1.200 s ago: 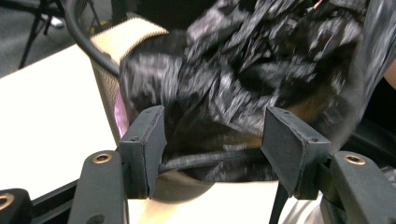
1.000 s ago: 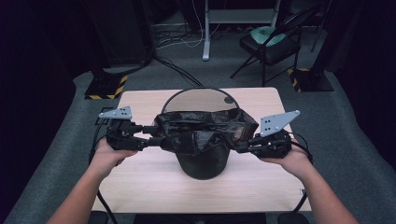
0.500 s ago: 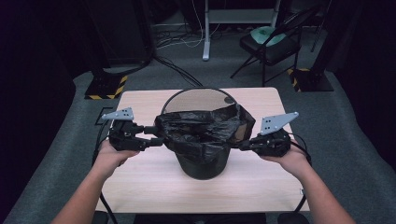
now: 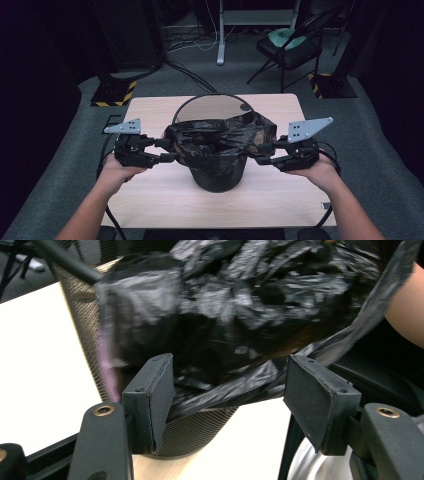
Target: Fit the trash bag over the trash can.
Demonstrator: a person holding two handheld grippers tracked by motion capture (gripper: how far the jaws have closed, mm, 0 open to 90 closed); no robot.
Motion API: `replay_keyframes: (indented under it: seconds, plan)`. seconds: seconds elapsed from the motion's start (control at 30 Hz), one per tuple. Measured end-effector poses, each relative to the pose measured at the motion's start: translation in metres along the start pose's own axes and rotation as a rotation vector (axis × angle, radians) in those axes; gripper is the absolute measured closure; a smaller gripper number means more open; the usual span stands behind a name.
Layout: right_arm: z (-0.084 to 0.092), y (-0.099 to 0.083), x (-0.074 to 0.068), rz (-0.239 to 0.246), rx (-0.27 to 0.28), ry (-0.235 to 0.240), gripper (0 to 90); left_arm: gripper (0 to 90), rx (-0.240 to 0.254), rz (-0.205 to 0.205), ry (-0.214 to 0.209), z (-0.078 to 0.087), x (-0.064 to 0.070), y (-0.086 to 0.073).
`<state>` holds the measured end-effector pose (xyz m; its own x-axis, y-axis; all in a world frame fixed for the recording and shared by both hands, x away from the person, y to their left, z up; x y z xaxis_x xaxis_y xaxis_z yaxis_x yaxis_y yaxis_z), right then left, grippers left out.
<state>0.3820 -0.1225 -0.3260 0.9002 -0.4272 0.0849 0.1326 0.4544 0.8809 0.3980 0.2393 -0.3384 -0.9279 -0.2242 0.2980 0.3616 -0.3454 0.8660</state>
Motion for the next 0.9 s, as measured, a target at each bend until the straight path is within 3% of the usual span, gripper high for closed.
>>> replay_keyframes:
  seconds: [0.17,0.37,0.43,0.57,0.77,0.9]
  plan:
    - [0.004,0.01,-0.006,0.017,0.014,0.0,50.3,38.2,-0.015,-0.024,-0.016,-0.003,0.008,0.001]
    - [0.007,0.022,-0.013,0.052,0.046,0.009,51.8,39.0,-0.027,-0.041,-0.032,-0.004,0.014,0.002]
    - [0.008,0.026,-0.016,0.059,0.062,0.017,55.6,39.3,-0.032,-0.047,-0.035,-0.005,0.015,0.002]
    - [0.008,0.026,-0.024,0.099,0.082,0.064,76.8,40.4,-0.036,-0.043,-0.041,-0.008,0.015,0.0]
    - [-0.011,0.007,-0.033,0.133,0.013,0.131,84.8,40.2,-0.046,-0.021,-0.039,-0.015,0.007,-0.006]
    - [-0.027,-0.007,-0.032,0.139,-0.052,0.138,86.5,40.2,-0.049,-0.001,-0.036,-0.019,0.0,-0.008]
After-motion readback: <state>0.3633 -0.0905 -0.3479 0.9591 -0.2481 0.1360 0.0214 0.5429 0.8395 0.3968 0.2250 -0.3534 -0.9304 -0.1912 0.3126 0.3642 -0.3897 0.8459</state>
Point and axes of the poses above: each handheld gripper's, and its own axes: z roughly backward along the jaws, y roughly out of its top, x roughly to its right, the point moved 5 cm from there along -z, roughly forward along the jaws, and after that the axes turned 11 degrees about -y, right-handed, at the moved point
